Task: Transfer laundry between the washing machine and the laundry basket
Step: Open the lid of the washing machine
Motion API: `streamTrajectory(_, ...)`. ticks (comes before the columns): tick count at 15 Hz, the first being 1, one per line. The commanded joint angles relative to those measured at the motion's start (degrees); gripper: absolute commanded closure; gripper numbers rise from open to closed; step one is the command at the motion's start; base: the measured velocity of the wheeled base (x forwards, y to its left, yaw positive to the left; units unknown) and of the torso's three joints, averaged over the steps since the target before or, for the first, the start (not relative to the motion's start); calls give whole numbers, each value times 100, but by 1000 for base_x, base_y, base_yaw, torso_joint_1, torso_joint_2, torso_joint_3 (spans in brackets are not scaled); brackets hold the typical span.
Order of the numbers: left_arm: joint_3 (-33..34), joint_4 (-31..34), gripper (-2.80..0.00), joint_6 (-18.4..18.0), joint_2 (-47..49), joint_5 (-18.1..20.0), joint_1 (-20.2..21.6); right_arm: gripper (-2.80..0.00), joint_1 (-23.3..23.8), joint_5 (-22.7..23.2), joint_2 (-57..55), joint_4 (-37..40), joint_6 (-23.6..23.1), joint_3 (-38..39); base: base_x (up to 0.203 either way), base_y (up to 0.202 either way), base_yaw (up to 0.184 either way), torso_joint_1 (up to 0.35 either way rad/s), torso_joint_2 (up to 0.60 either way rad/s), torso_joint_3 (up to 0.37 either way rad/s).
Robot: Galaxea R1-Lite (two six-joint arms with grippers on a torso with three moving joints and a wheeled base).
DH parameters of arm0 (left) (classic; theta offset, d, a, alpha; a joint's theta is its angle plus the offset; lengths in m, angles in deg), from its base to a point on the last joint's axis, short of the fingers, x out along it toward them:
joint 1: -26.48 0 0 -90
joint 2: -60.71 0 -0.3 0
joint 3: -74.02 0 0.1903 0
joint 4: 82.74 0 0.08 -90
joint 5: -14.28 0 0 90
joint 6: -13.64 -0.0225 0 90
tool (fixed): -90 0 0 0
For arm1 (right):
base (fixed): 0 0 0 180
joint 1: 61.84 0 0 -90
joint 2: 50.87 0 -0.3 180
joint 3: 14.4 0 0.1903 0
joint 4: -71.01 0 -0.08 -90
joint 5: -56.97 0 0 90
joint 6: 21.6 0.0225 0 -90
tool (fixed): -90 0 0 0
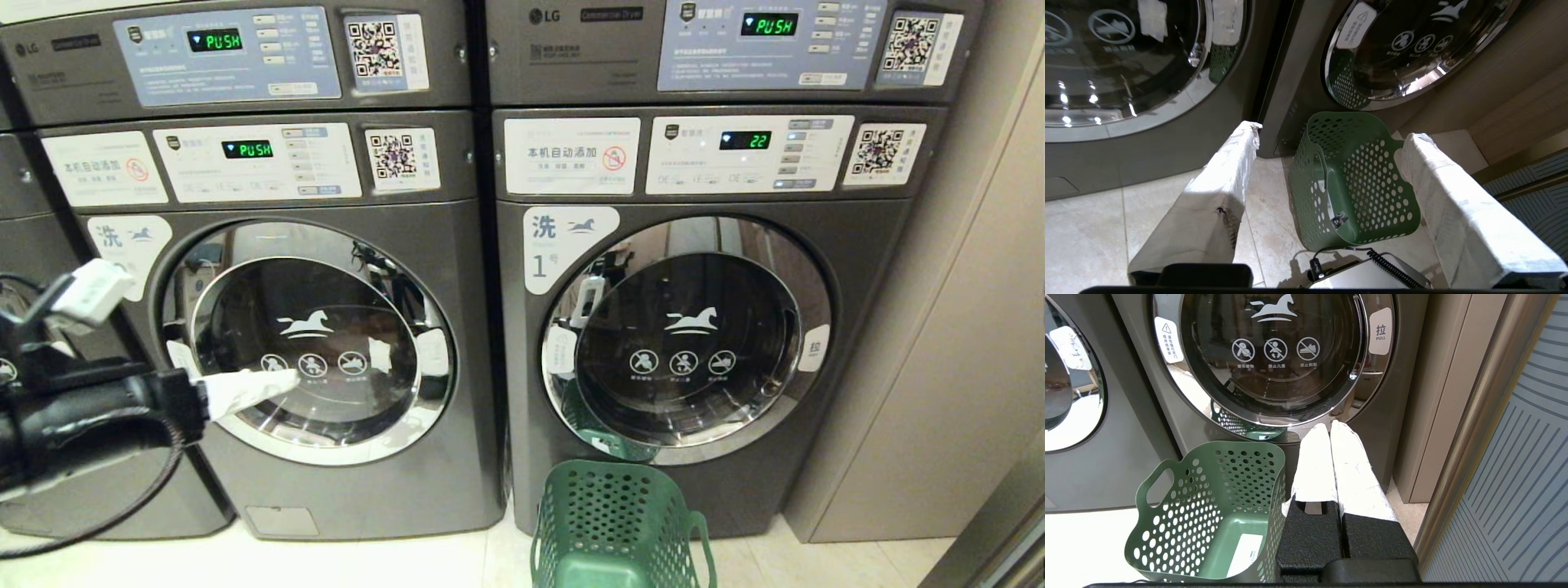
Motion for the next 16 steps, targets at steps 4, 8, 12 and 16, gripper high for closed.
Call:
streamTrajectory(4, -824, -2071, -280, -564, 3865, 384, 238, 0, -1, 0, -4, -4, -5, 0, 0, 0, 0, 0, 0, 0)
streamTrajectory(8, -1710, -3492, -280, -1288, 5251, 450, 298, 0, -1, 0, 2, -4, 3, 0, 0, 0, 0, 0, 0, 0)
streamTrajectory(12, -2149, -4412, -280, -1397, 5891, 471, 96, 0, -1, 0, 0, -4, 0, 0, 0, 0, 0, 0, 0, 0)
streamTrajectory(16, -2564, -4664, -280, -1431, 6302, 407, -138, 0, -1, 0, -4, -4, 3, 0, 0, 0, 0, 0, 0, 0)
